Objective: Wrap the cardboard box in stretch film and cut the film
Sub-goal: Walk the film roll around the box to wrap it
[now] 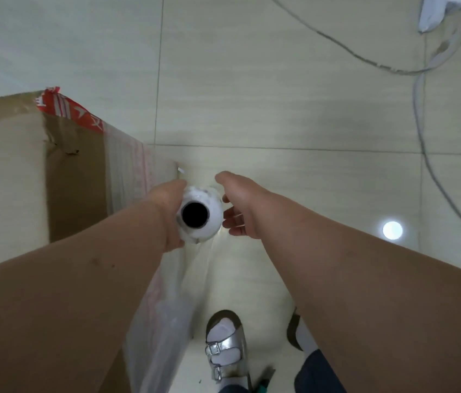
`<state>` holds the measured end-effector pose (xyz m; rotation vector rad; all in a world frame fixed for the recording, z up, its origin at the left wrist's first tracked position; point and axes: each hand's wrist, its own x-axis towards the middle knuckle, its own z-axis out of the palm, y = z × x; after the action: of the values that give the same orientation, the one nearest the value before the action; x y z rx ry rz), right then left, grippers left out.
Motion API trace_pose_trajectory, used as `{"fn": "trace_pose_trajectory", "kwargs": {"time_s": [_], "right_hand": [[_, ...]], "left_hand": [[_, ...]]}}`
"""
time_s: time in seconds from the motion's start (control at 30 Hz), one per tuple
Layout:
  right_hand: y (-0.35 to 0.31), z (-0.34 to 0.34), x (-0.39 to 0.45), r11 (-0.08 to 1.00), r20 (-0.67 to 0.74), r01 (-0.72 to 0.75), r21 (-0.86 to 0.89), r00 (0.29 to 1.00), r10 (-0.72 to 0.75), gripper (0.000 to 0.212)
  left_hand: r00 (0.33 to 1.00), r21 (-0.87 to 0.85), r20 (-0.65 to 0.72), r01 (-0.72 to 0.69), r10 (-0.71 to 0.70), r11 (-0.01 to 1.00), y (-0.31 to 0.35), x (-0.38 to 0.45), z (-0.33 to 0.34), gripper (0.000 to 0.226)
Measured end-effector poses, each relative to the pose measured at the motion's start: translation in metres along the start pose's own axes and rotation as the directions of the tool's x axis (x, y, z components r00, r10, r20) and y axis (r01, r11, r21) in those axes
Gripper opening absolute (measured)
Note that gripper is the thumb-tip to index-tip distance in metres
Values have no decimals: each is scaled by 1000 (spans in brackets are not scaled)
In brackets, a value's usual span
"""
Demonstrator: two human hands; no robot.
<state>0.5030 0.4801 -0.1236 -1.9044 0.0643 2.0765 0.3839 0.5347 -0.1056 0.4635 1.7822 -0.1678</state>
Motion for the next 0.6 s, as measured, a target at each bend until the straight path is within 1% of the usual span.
{"fn": "trace_pose_trajectory", "kwargs": {"time_s": [0.03, 0.1, 0.17, 0.23, 0.3, 0.33, 0.37, 0.43, 0.47, 0.5, 0.53, 0.6], "right_hand": [[-4, 0, 1, 999, 28, 3, -42, 1000, -2, 42], [-10, -1, 2, 993, 66, 14, -120, 998, -6, 41], [-19, -4, 1, 986, 94, 31, -167, 995, -15, 31], [-30, -8, -1, 985, 119, 35, -168, 993, -14, 25], [-41, -10, 1, 981, 147, 12, -192, 989, 17, 27], [-44, -11, 2, 979, 158, -3, -206, 987, 37, 29], [-48, -10, 2, 978, 163, -12, -206, 986, 46, 31], [-54, -11, 6, 983, 137, -18, -183, 990, 43, 30], [-57, -12, 8, 984, 109, -23, -176, 993, 42, 29], [-62, -14, 9, 986, 81, -24, -167, 996, 38, 28], [-67, -15, 13, 988, 56, -21, -156, 998, 30, 26], [-79, -15, 16, 989, 32, -16, -145, 999, 21, 27]], "left_hand": [[997, -18, 43, 58, -57, 998, -3, -1, 0, 29], [990, 9, 110, 84, -85, 996, -3, 0, 5, 34], [992, -13, 124, 24, -22, 1000, 6, -3, 15, 27], [998, 6, 20, -65, 65, 998, 20, -11, 24, 23], [994, 5, -47, -95, 95, 995, 33, -13, 25, 21], [988, 34, -95, -120, 122, 992, 38, -16, 23, 23], [976, 106, -141, -153, 167, 982, 44, -17, 21, 24], [938, 234, -179, -252, 296, 939, 54, -16, 17, 23], [924, 247, -184, -287, 335, 926, 58, -16, 15, 21], [915, 228, -202, -304, 350, 925, 63, -14, 13, 20], [912, 167, -221, -313, 345, 935, 67, -11, 10, 19], [927, 7, -260, -279, 271, 960, 70, 1, 3, 19]]}}
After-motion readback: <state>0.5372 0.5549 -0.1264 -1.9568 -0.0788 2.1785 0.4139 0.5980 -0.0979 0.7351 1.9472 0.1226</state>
